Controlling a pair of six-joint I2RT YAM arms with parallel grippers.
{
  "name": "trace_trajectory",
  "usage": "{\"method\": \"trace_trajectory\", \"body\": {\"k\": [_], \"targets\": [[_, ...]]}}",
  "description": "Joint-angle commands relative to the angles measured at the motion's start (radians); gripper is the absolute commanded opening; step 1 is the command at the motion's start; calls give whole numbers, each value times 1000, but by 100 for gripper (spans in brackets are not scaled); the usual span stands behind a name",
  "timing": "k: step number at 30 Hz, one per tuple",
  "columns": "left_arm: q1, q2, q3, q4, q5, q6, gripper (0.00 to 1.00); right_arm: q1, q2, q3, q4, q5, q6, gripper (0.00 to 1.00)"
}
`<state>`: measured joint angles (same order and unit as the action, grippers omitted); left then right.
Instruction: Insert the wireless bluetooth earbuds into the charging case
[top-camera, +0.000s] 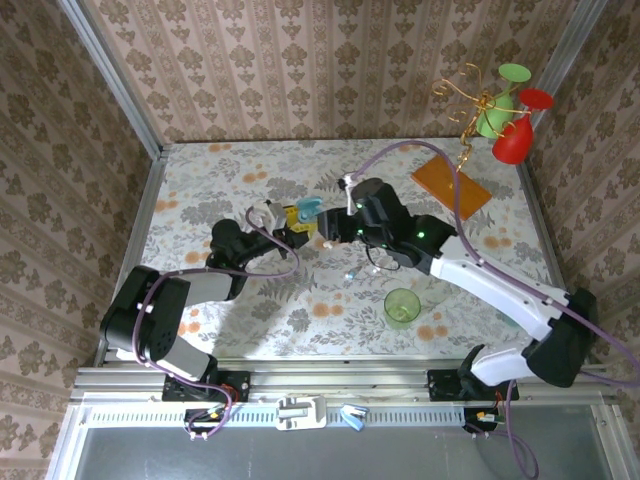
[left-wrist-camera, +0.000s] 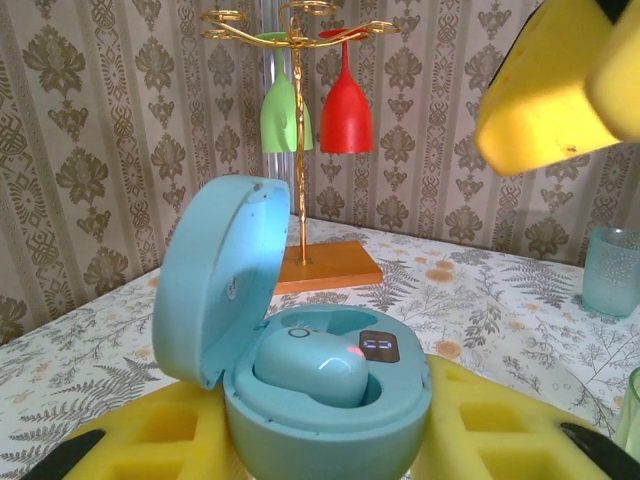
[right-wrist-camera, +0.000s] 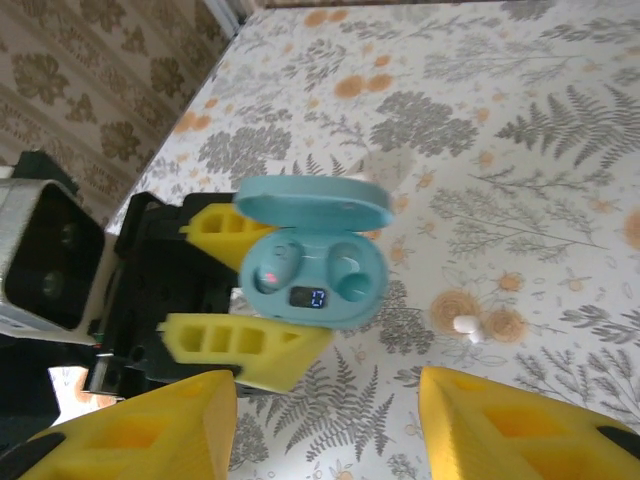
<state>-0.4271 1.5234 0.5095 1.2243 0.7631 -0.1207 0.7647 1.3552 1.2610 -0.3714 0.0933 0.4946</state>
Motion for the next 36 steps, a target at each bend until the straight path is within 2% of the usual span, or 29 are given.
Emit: {"method": "trace_trajectory", "body": {"k": [1, 6, 10, 14, 24, 36], "targets": [[14, -15, 17, 49, 27, -25, 27, -58, -58, -86, 62, 34, 80, 51], [19, -28, 11, 49, 29, -31, 27, -153, -48, -165, 3, 32, 170, 51], [19, -50, 7, 50, 29, -38, 27, -166, 63, -152, -95, 33, 188, 52], [20, -70, 4, 46, 29, -44, 27, -166, 185, -134, -142, -27, 225, 48], [19, -90, -2, 32, 28, -33, 27, -166, 340, -176, -77, -210, 329, 36], [24, -92, -3, 31, 31, -26, 27, -165, 413, -231, 4, -271, 378, 30]]}}
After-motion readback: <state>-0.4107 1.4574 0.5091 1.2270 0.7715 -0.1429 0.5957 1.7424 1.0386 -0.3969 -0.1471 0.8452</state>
